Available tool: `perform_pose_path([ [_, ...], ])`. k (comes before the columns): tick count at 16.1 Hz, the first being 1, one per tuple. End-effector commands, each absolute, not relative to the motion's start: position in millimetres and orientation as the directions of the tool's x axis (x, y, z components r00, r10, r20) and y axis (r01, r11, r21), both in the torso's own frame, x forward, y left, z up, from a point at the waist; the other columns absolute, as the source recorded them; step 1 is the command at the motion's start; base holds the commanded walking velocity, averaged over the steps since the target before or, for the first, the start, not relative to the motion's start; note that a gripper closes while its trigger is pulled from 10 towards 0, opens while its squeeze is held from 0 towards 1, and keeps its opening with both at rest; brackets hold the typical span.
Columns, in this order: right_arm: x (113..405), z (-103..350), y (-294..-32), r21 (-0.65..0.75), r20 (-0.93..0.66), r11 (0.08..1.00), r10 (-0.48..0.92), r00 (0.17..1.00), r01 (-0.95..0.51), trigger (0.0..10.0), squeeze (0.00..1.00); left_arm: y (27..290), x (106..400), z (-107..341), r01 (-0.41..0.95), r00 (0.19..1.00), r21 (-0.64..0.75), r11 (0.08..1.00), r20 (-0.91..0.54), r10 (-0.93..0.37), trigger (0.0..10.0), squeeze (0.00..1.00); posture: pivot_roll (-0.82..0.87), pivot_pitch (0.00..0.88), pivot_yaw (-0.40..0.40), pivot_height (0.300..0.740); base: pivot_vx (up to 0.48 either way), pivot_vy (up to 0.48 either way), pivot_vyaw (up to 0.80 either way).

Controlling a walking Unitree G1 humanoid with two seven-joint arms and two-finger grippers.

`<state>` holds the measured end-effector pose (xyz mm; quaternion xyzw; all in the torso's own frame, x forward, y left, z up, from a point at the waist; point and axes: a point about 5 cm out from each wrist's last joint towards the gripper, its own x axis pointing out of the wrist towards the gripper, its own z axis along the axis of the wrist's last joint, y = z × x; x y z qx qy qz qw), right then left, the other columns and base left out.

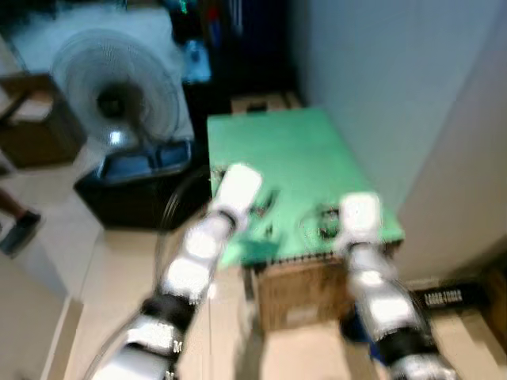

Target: Hang keys on a hook

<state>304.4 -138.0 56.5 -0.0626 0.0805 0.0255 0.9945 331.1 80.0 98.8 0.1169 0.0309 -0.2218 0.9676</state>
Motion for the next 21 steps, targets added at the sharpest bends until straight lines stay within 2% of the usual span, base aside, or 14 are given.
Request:
perform_pose_path([
  [1, 306.6, 61.4, -150.3, -0.14, -0.148, 0.99, 0.008, 0.989, -0.029, 10.0, 0.0, 66.5, 330.9, 103.9, 0.467, 0.884, 0.217, 0.857, -0.096, -0.458, 10.0, 0.0, -0.14, 0.0, 0.097, 0.74, 0.262, -0.398, 0.0],
  [6, 310.7, 67.7, -150.1, -0.143, -0.126, 0.99, -0.02, 0.992, 0.002, 10.0, 0.0, 64.0, 328.6, 103.6, 0.482, 0.875, 0.218, 0.848, -0.086, -0.475, 10.0, 0.0, -0.13, 0.0, 0.104, 0.74, 0.101, -0.422, 0.0],
  [12, 321.8, 83.5, -146.9, -0.115, -0.061, 0.992, -0.051, 0.997, 0.043, 10.0, 0.0, 73.1, 328.9, 104.7, 0.471, 0.881, 0.22, 0.854, -0.085, -0.465, 10.0, 0.0, -0.13, 0.0, 0.128, 0.74, 0.0, 0.0, 0.0],
  [14, 329.7, 87.4, -151.3, -0.108, -0.056, 0.989, -0.113, 0.992, 0.106, 10.0, 0.0, 82.9, 326.1, 103.4, 0.467, 0.884, 0.234, 0.853, -0.095, -0.458, 10.0, 0.0, -0.1, 0.0, 0.146, 0.74, 0.0, 0.0, 0.0],
  [18, 337.2, 84.6, -152.8, -0.102, -0.083, 0.988, -0.127, 0.988, 0.119, 10.0, 0.0, 98.1, 317.4, 103.3, 0.463, 0.886, 0.255, 0.849, -0.106, -0.452, 10.0, 0.0, -0.05, 0.0, 0.154, 0.74, 0.0, 0.0, 0.0],
  [21, 342.2, 73.6, -158.8, -0.115, -0.148, 0.987, -0.131, 0.98, 0.114, 10.0, 0.0, 119.1, 301.6, 105.9, 0.439, 0.898, 0.273, 0.856, -0.124, -0.422, 10.0, 0.0, 0.02, 0.0, 0.151, 0.74, 0.0, 0.0, 0.0],
])
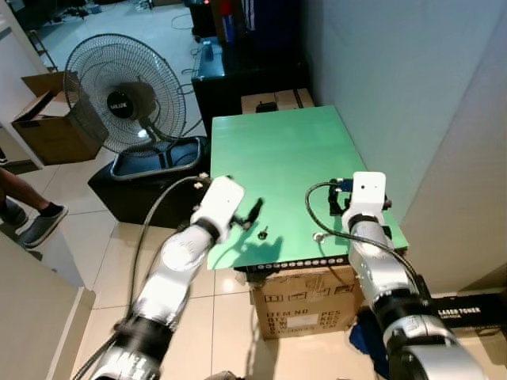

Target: Hang keys on a hook

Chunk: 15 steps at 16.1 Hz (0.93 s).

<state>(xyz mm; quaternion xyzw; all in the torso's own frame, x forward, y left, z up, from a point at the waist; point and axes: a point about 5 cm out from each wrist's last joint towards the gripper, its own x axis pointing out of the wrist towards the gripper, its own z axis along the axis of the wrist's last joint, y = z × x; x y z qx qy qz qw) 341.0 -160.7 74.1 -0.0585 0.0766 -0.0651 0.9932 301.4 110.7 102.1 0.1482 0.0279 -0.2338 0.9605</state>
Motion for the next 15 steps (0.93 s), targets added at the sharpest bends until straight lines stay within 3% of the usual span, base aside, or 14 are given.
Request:
perform_pose_path([
  [1, 342.3, 72.5, -159.3, -0.121, -0.152, 0.986, -0.132, 0.98, 0.114, 10.0, 0.0, 124.1, 297.0, 107.3, 0.428, 0.904, 0.273, 0.861, -0.124, -0.41, 10.0, 0.0, 0.04, 0.0, 0.153, 0.74, 0.0, 0.0, 0.0],
  [7, 348.8, 65.0, -167.5, -0.174, -0.23, 0.98, -0.131, 0.964, 0.092, 10.0, 0.0, 157.1, 240.1, 105.2, 0.425, 0.897, 0.274, 0.863, -0.254, -0.361, 10.0, 0.0, 0.13, 0.112, 0.184, 0.74, 0.0, 0.0, 0.0],
  [13, 341.4, 50.6, -162.0, -0.177, -0.29, 0.982, -0.111, 0.951, 0.061, 10.0, 0.0, 164.8, 214.4, 108.9, 0.44, 0.88, 0.26, 0.859, -0.313, -0.356, 10.0, 0.0, 0.14, 0.181, 0.204, 0.74, 0.0, 0.0, 0.0],
  [15, 336.9, 44.2, -156.8, -0.176, -0.302, 0.984, -0.077, 0.95, 0.024, 10.0, 0.0, 172.3, 192.3, 113.2, 0.448, 0.864, 0.25, 0.858, -0.368, -0.344, 10.0, 0.0, 0.15, 0.239, 0.223, 0.74, 0.0, 0.0, 0.0],
])
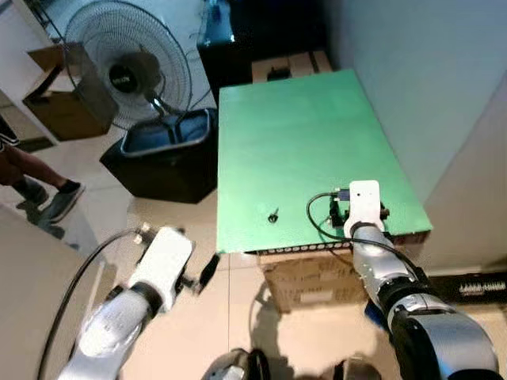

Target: Hang keys on a hook

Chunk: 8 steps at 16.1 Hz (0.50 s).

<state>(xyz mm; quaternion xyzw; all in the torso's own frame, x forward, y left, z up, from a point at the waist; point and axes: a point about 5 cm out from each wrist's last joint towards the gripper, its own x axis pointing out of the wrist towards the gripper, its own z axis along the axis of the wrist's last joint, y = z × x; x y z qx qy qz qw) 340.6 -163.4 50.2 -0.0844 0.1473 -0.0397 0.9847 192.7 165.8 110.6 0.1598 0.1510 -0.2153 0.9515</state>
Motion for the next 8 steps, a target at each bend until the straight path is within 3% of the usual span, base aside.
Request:
perform_pose_path([
  [1, 336.2, 43.5, -155.3, -0.174, -0.301, 0.985, -0.066, 0.951, 0.013, 10.0, 0.0, 174.5, 187.0, 114.6, 0.446, 0.863, 0.249, 0.86, -0.375, -0.339, 10.0, 0.0, 0.15, 0.26, 0.226, 0.74, 0.0, 0.0, 0.0],
  [8, 323.9, 29.9, -141.7, -0.238, -0.321, 0.962, 0.056, 0.945, -0.138, 10.0, 0.0, 181.7, 146.4, 123.0, 0.438, 0.836, 0.21, 0.874, -0.454, -0.309, 10.0, 0.0, 0.16, 0.34, 0.225, 0.74, 0.0, 0.0, 0.0],
])
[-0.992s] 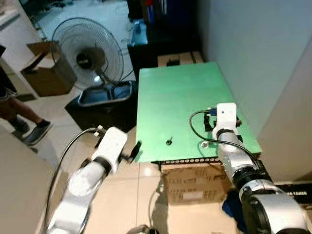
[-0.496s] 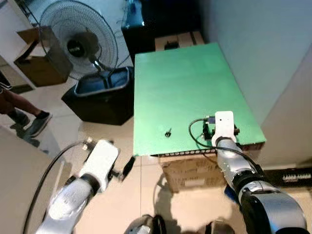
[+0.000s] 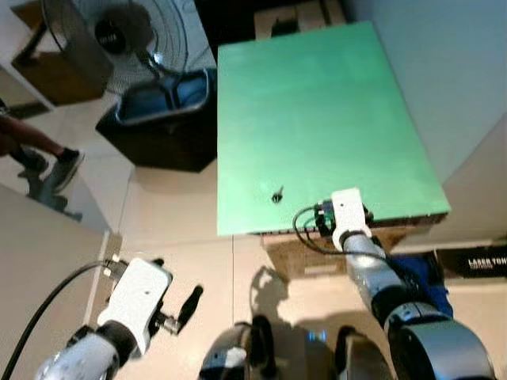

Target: Hang keys on a hook

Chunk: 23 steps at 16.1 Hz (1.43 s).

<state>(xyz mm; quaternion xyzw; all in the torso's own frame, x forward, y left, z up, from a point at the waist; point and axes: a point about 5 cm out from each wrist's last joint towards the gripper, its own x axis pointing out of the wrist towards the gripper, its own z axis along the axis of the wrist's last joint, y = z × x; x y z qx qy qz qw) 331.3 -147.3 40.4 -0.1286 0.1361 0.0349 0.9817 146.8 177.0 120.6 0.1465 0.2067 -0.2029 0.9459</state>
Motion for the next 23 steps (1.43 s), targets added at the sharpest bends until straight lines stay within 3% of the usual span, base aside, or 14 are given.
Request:
perform_pose_path([
  [1, 319.8, 24.1, -147.2, -0.255, -0.346, 0.96, 0.023, 0.938, -0.117, 10.0, 0.0, 182.9, 140.5, 123.3, 0.439, 0.826, 0.199, 0.876, -0.474, -0.306, 10.0, 0.0, 0.15, 0.356, 0.226, 0.74, 0.0, 0.0, 0.0],
  [4, 315.2, 18.6, -153.5, -0.275, -0.366, 0.957, -0.016, 0.931, -0.092, 10.0, 0.0, 183.7, 137.6, 124.2, 0.44, 0.819, 0.189, 0.878, -0.486, -0.305, 10.0, 0.0, 0.15, 0.364, 0.23, 0.74, 0.0, 0.0, 0.0],
  [5, 314.1, 17.5, -154.6, -0.277, -0.368, 0.957, -0.022, 0.93, -0.087, 10.0, 0.26, 183.5, 137.6, 124.4, 0.441, 0.818, 0.188, 0.877, -0.487, -0.307, 10.0, 0.0, 0.15, 0.367, 0.231, 0.74, 0.0, 0.0, 0.0],
  [6, 313.0, 16.3, -154.7, -0.271, -0.372, 0.958, -0.019, 0.928, -0.089, 10.0, 1.0, 183.2, 137.5, 124.5, 0.441, 0.817, 0.187, 0.878, -0.488, -0.306, 10.0, 0.0, 0.15, 0.367, 0.231, 0.74, 0.0, 0.0, 0.0],
  [15, 306.9, 10.5, -156.5, -0.277, -0.38, 0.958, -0.041, 0.924, -0.071, 10.0, 1.0, 179.1, 137.0, 121.7, 0.461, 0.795, 0.159, 0.873, -0.512, -0.326, 10.0, 0.0, 0.12, 0.371, 0.241, 0.74, 0.0, 0.0, 0.0],
  [16, 307.6, 11.3, -159.6, -0.288, -0.378, 0.956, -0.059, 0.924, -0.056, 10.0, 0.0, 178.6, 137.2, 122.0, 0.461, 0.794, 0.156, 0.874, -0.511, -0.328, 10.0, 0.0, 0.12, 0.373, 0.239, 0.74, 0.0, 0.0, 0.0],
  [17, 308.6, 13.1, -162.0, -0.28, -0.367, 0.959, -0.064, 0.928, -0.044, 0.0, 0.0, 178.1, 137.0, 122.1, 0.459, 0.795, 0.155, 0.875, -0.511, -0.327, 10.0, 0.0, 0.12, 0.373, 0.239, 0.74, 0.0, 0.0, 0.0],
  [23, 310.1, 16.0, -163.5, -0.31, -0.341, 0.95, -0.07, 0.937, -0.042, 0.0, 0.0, 176.8, 135.4, 121.1, 0.451, 0.796, 0.153, 0.879, -0.514, -0.319, 10.0, 0.0, 0.12, 0.375, 0.229, 0.74, 0.0, 0.0, 0.0],
])
